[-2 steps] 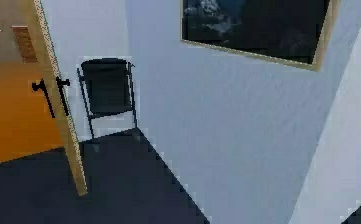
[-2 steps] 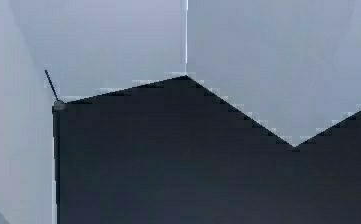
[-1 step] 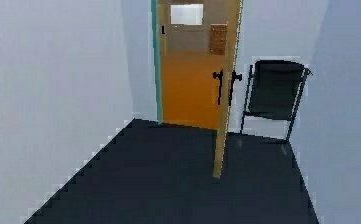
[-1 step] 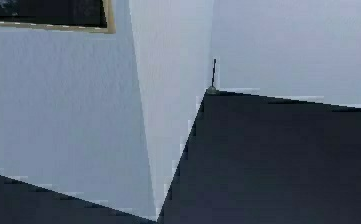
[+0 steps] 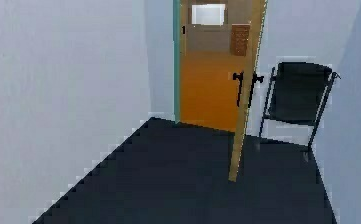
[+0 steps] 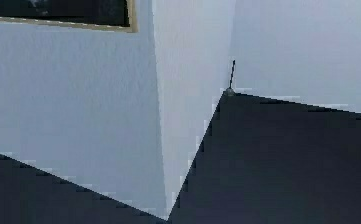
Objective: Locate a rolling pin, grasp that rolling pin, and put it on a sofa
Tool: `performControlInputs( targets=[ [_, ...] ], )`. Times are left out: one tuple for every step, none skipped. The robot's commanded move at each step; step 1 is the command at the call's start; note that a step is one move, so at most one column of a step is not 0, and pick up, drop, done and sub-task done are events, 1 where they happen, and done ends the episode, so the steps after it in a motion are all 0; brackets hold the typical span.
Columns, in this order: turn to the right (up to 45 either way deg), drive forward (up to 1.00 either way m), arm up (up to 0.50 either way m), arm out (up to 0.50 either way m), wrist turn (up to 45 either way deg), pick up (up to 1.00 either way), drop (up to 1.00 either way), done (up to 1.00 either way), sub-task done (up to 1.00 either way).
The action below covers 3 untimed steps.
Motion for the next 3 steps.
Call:
performControlInputs(
  targets=[
    [0.0, 1.0, 0.0, 0.0, 0.0, 0.0, 0.0, 0.0, 0.0],
    [-6.0, 0.0, 0.0, 0.0, 0.0, 0.0, 0.0, 0.0, 0.0],
    [0.0, 0.5, 0.0, 0.0, 0.0, 0.0, 0.0, 0.0, 0.0]
  ],
)
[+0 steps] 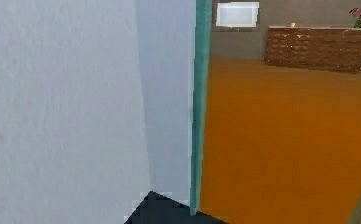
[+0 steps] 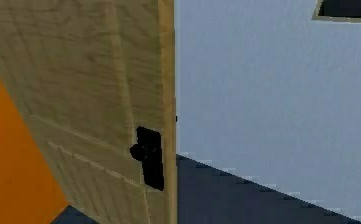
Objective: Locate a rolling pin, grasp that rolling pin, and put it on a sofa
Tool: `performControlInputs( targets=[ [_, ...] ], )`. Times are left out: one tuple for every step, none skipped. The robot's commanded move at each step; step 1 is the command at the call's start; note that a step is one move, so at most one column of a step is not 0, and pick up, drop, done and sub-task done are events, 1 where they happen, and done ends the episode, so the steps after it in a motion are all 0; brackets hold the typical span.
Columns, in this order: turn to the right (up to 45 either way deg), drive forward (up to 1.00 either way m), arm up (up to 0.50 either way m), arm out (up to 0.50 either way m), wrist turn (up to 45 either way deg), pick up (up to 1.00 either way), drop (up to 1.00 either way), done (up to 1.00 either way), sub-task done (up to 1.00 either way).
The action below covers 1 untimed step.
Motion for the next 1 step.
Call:
performControlInputs(
  targets=[
    [24.0, 0.0, 0.0, 0.0, 0.0, 0.0, 0.0, 0.0, 0.0]
  ],
)
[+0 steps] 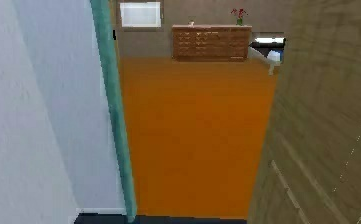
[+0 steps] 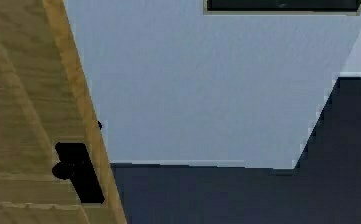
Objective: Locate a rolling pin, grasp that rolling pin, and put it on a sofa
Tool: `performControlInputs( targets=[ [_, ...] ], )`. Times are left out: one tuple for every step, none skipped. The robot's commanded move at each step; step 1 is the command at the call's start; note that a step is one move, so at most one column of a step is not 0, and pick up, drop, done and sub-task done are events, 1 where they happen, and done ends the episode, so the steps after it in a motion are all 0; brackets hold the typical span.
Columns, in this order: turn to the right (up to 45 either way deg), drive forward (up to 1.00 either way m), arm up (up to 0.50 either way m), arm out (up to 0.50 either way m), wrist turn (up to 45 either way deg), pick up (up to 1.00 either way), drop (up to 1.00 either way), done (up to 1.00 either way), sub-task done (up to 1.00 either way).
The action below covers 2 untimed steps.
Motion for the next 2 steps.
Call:
performControlInputs(
  targets=[
    [0.0, 0.85, 0.0, 0.0, 0.0, 0.0, 0.0, 0.0, 0.0],
    [3.0, 0.0, 0.0, 0.0, 0.0, 0.0, 0.0, 0.0, 0.0]
  ],
)
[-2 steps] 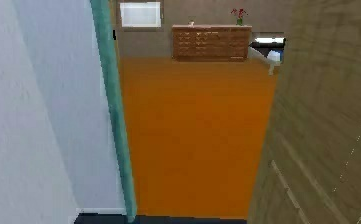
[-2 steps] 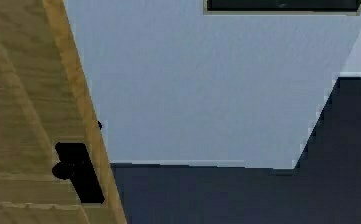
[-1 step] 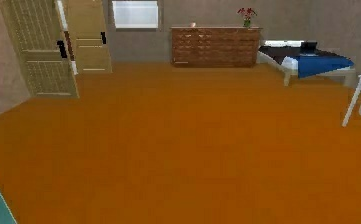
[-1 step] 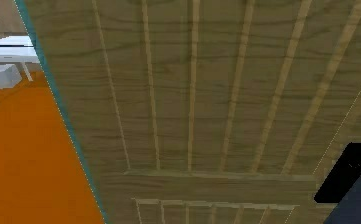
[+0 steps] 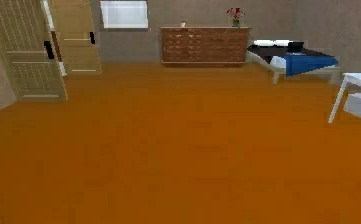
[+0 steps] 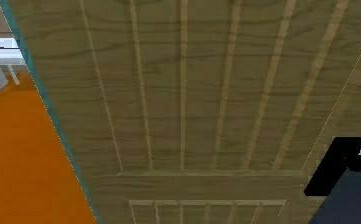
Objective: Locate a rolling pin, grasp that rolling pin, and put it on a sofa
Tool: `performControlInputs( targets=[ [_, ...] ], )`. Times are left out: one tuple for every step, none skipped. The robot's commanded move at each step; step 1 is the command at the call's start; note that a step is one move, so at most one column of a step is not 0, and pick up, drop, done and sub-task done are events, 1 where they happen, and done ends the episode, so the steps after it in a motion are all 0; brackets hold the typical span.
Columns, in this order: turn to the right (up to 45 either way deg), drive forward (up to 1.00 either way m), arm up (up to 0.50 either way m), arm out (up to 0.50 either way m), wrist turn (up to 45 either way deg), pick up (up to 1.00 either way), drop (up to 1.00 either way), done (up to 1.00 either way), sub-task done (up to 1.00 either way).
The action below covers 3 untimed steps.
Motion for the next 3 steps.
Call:
performControlInputs(
  targets=[
    [9.0, 0.0, 0.0, 0.0, 0.0, 0.0, 0.0, 0.0, 0.0],
    [0.0, 0.1, 0.0, 0.0, 0.0, 0.0, 0.0, 0.0, 0.0],
    [-6.0, 0.0, 0.0, 0.0, 0.0, 0.0, 0.0, 0.0, 0.0]
  ],
)
